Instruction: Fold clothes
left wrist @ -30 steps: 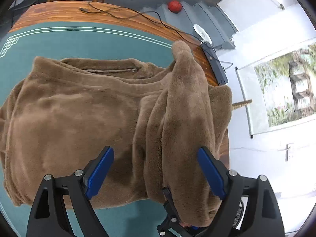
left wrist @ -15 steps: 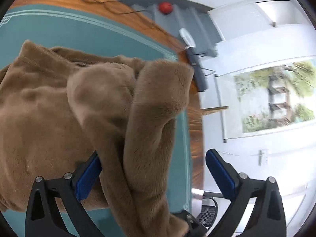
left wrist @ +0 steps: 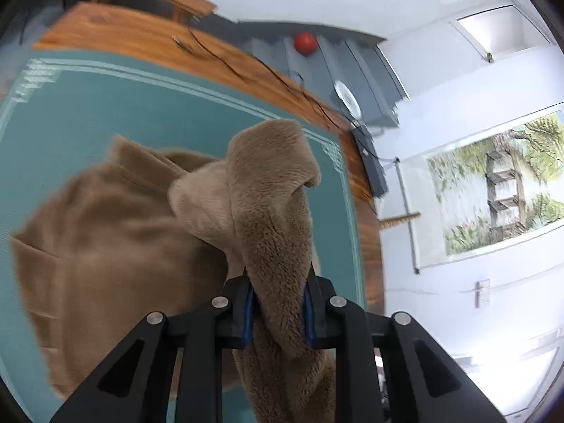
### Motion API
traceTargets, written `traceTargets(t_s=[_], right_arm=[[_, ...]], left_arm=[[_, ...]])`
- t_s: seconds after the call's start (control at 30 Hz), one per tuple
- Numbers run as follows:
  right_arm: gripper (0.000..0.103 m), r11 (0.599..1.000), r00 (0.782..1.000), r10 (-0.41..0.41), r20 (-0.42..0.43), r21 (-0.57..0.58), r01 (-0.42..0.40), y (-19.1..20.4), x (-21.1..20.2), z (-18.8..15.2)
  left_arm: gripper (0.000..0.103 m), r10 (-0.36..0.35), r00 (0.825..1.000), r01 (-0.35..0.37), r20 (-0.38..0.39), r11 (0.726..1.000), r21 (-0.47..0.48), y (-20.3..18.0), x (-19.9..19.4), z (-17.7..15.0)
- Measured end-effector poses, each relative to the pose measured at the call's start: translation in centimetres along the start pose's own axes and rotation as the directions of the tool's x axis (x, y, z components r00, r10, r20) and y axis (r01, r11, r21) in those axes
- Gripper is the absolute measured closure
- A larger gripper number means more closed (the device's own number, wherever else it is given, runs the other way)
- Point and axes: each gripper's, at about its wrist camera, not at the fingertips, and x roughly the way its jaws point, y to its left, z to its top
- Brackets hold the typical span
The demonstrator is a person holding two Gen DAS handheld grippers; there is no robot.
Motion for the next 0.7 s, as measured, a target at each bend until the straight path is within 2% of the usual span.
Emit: traceTargets(t_s=[0.2,0.4,0.53,0.7], right_arm=[[0.077,0.991,0.992,0.127,0.012,-0.050,-0.126,5.8,2.0,2.3],[0.077,0.966,0.970,0.239,-0.044,-0.096,-0.242,11.3,3.6,2.1],[0.077,0.949,0.952,0.286,-0.107,-0.110,-0.297,13.5,5.1,1.1],[0.077,0.934,0.929,0.319,-0.190,-0.104,-0.342,14.8,7.1,-0.6]], left_arm=[[0.079,0.045,0.996,-0.038,0.074,0.996,-0.085,7.3,-4.3,-0.6],[0.079,0.105,0.987,-0.085,0.125,0.985,-0.151,13.9,-6.5,-2.5],[0.079,0.123,0.986,-0.099,0.113,0.974,-0.202,18.1,-6.2,-3.8],[0.079,0.154,0.985,-0.132,0.077,0.963,-0.233,20.7,-4.6,-4.8]])
